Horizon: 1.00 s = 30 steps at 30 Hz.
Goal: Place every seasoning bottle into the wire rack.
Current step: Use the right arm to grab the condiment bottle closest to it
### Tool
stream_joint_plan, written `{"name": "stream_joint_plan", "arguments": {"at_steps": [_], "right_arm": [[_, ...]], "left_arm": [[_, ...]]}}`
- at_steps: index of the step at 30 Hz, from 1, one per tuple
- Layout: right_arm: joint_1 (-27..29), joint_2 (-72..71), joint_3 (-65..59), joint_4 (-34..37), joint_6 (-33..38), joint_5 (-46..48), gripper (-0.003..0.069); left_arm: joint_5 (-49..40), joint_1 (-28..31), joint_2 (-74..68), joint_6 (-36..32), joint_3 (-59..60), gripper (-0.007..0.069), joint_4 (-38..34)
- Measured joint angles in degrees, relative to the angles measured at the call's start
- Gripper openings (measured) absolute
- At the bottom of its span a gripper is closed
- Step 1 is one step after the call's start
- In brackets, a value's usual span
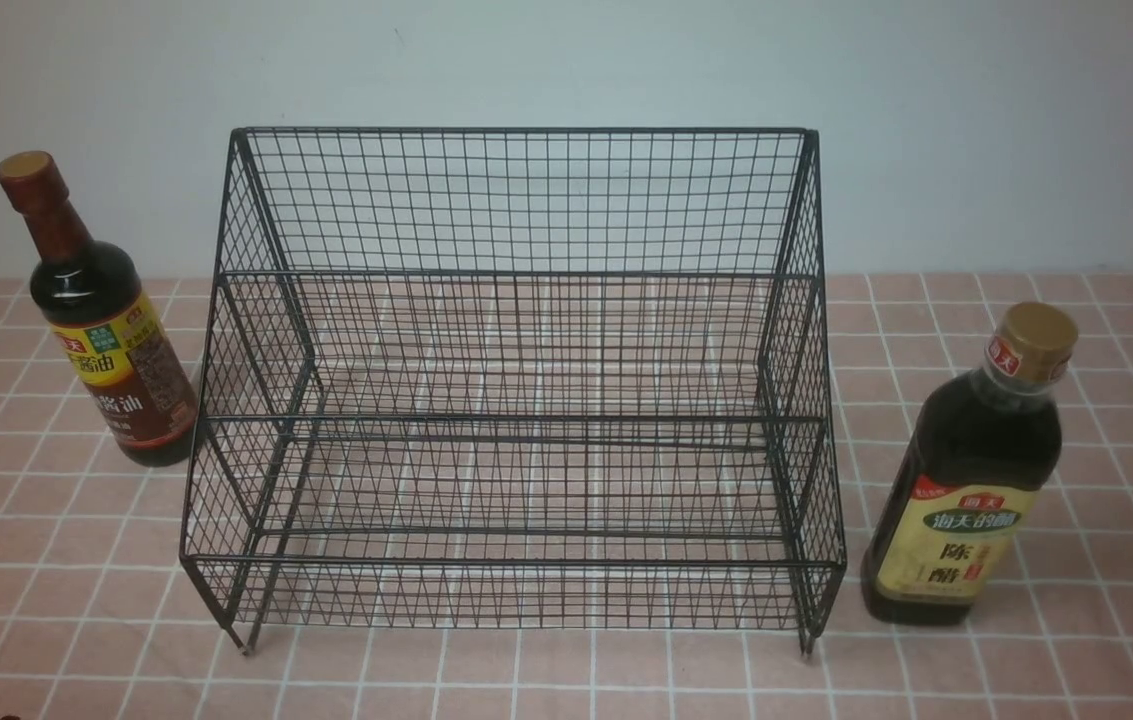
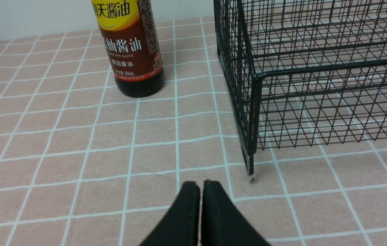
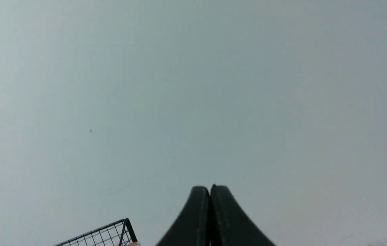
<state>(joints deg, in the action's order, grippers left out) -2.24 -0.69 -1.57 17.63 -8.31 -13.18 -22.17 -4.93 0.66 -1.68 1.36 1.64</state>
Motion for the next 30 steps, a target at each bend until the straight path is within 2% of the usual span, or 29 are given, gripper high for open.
{"name": "stream_joint_plan", "arguments": {"at_steps": [9,13,19,21,22,25,30], "right_arm": [[0.00,0.00,0.13,0.39,0.00,-6.27,-0.0015],[0.00,4.24,7.06,-2.43,0.00,-4.28,-0.0015],[0.00,18.13,25.36,-14.60,-2.05,8.34,-0.0015],[0.00,21.57,28.79,-16.28,-3.08,12.53,-0.0015],[0.00,29.77,35.69,-18.44,-4.29,20.30,-0.0010],[0.00,37.32,40.10,-18.87,-4.34,26.08,-0.0005],[0.00,46.21,44.12,-18.11,-4.27,30.15,0.0021]], "left_arm": [[0.00,0.00,0.00,0.00,0.00,-0.0007,0.00],[0.00,0.00,0.00,0.00,0.00,-0.0007,0.00],[0.00,0.00,0.00,0.00,0.00,-0.0007,0.00],[0.00,0.00,0.00,0.00,0.00,-0.0007,0.00],[0.00,0.00,0.00,0.00,0.00,-0.0007,0.00],[0.00,0.00,0.00,0.00,0.00,-0.0007,0.00],[0.00,0.00,0.00,0.00,0.00,-0.0007,0.00]]}}
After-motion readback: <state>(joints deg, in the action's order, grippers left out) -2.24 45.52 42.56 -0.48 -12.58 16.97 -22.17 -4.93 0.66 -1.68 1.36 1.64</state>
